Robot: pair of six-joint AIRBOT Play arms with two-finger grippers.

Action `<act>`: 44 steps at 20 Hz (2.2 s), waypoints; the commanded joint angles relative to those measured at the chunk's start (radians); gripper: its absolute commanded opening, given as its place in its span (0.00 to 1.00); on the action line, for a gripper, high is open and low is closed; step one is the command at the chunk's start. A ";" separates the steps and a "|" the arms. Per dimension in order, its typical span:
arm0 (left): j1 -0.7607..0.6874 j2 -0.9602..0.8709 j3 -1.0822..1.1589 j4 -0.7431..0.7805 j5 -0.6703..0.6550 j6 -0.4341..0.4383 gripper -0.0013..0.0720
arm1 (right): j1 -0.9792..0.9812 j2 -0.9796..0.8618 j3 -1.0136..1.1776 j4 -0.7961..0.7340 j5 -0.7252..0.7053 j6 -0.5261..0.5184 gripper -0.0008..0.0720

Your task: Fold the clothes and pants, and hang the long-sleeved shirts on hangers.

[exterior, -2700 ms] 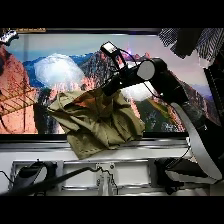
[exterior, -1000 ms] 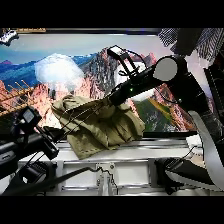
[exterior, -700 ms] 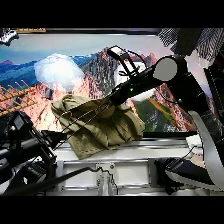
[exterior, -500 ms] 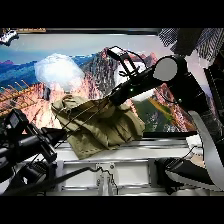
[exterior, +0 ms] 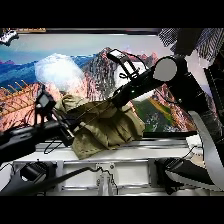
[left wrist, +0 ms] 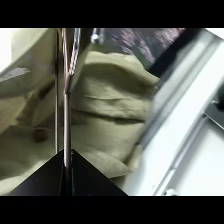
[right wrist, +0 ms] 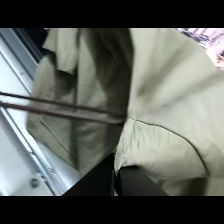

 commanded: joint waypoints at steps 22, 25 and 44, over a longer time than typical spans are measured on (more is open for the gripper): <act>0.420 -0.494 0.124 -0.763 0.324 0.170 0.03 | 0.000 -0.002 0.000 -0.204 -0.226 -0.060 0.03; 0.545 -0.642 0.124 -0.898 0.536 0.270 0.03 | 0.000 -0.002 0.000 -0.197 -0.230 -0.059 0.03; 0.560 -1.162 0.560 -0.952 0.708 0.613 0.03 | 0.000 0.011 0.001 -0.091 -0.175 0.005 0.04</act>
